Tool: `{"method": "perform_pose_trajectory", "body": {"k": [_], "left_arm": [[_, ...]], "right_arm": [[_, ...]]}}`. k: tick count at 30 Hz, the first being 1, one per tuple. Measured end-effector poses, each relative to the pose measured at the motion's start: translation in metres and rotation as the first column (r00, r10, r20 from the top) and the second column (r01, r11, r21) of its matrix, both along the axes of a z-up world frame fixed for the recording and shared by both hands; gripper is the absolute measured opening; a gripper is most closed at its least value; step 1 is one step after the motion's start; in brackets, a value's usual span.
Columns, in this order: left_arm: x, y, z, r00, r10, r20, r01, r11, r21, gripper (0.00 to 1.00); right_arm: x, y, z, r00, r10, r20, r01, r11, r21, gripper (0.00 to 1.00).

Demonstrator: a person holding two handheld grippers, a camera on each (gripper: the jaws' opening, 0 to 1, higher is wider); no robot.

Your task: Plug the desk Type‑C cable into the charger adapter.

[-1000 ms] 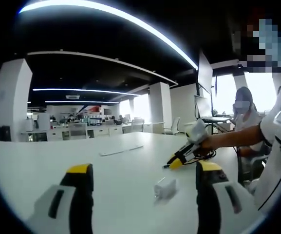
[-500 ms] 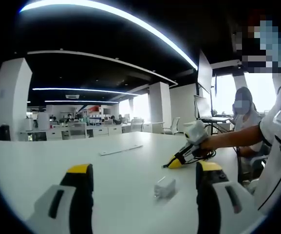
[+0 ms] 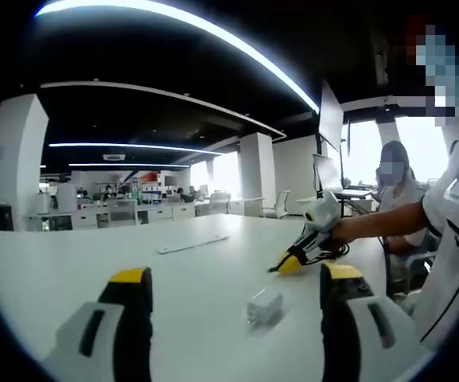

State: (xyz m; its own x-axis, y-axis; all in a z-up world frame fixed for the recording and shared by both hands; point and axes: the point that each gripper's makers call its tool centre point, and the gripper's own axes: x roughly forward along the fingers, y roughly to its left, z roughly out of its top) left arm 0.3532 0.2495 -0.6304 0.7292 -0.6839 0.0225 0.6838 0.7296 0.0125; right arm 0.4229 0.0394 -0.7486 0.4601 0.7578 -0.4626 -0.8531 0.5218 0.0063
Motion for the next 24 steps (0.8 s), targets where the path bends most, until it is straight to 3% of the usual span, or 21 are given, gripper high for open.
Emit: {"method": "perform_pose_trajectory", "body": {"k": [1,9,24], "left_arm": [[0.000,-0.001,-0.001,1.000,-0.002,-0.002,0.002,1.000,0.002,0.87],[0.002,-0.018,-0.007,0.998,-0.069,-0.011,0.069,0.997,0.017,0.87],[0.006,-0.043,-0.029,0.987,-0.152,-0.057,0.156,0.986,0.065,0.86]], "right_arm": [[-0.012,0.002,0.001,1.000,0.027,0.007,-0.027,1.000,0.007,0.04],[-0.031,0.003,0.005,0.994,0.106,0.005,-0.106,0.994,0.032,0.04],[-0.056,0.009,0.004,0.969,0.245,0.043,-0.246,0.969,0.010,0.04]]}}
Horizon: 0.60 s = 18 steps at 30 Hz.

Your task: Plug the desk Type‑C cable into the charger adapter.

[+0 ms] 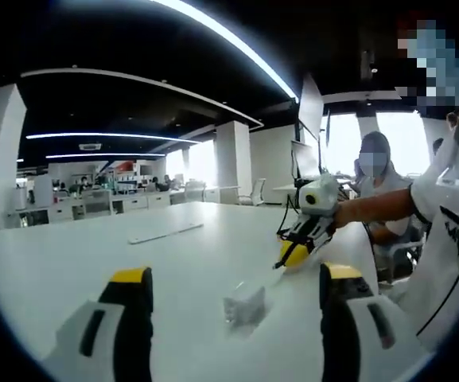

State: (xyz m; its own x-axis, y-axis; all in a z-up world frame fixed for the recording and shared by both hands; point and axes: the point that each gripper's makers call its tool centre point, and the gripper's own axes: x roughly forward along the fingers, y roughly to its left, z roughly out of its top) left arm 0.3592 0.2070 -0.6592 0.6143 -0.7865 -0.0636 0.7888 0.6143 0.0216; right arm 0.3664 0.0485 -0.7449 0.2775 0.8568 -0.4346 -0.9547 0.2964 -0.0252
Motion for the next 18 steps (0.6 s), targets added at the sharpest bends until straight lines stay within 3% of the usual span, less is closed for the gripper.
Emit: {"method": "perform_pose_trajectory", "body": {"k": [8,18], "left_arm": [[0.007,-0.025,-0.023,0.991,-0.125,-0.038,0.128,0.986,0.103,0.83],[0.015,-0.048,-0.048,0.974,-0.197,-0.109,0.213,0.965,0.155,0.81]], "right_arm": [[-0.005,0.010,-0.001,0.998,0.066,0.016,-0.066,0.998,0.001,0.04],[-0.008,0.014,-0.005,0.996,0.084,0.013,-0.084,0.996,-0.002,0.04]]}}
